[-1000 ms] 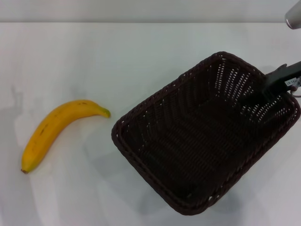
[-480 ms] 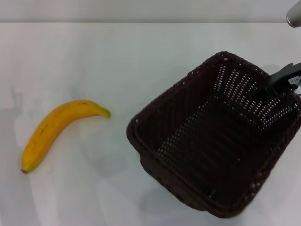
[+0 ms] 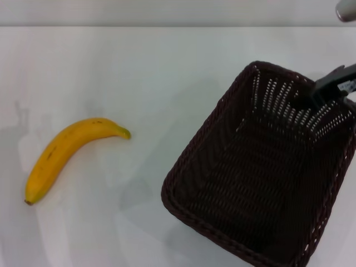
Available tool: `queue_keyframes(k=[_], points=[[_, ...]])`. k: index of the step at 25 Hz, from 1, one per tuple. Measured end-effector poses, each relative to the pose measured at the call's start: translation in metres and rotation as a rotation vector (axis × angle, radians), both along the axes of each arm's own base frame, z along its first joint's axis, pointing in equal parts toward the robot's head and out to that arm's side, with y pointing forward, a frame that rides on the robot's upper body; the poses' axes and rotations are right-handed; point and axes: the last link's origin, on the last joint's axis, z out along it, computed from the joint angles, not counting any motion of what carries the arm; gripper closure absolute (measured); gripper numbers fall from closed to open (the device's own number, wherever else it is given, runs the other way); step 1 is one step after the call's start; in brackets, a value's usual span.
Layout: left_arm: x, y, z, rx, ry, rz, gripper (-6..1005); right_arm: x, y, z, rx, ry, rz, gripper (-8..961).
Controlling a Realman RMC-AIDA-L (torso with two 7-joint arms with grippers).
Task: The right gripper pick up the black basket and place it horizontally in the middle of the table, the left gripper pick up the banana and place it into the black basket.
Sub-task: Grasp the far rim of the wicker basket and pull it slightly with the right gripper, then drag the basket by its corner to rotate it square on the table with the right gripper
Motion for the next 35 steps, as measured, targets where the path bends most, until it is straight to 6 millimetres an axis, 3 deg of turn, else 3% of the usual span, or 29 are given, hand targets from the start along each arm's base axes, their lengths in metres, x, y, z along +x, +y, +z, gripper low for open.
queue_keyframes(k=[19,26,35], points=[[-0.003,0.006,0.000,-0.002,-0.025,-0.015,114,-0.022,0.024,0.027,0.218,0.037,-0.162,733],[-0.002,0.007,0.000,-0.007,-0.025,-0.017,114,-0.012,0.019,0.043,0.281,0.156,-0.243,756],[-0.002,0.010,0.000,-0.014,-0.029,-0.019,114,-0.007,0.006,0.046,0.305,0.293,-0.303,778]])
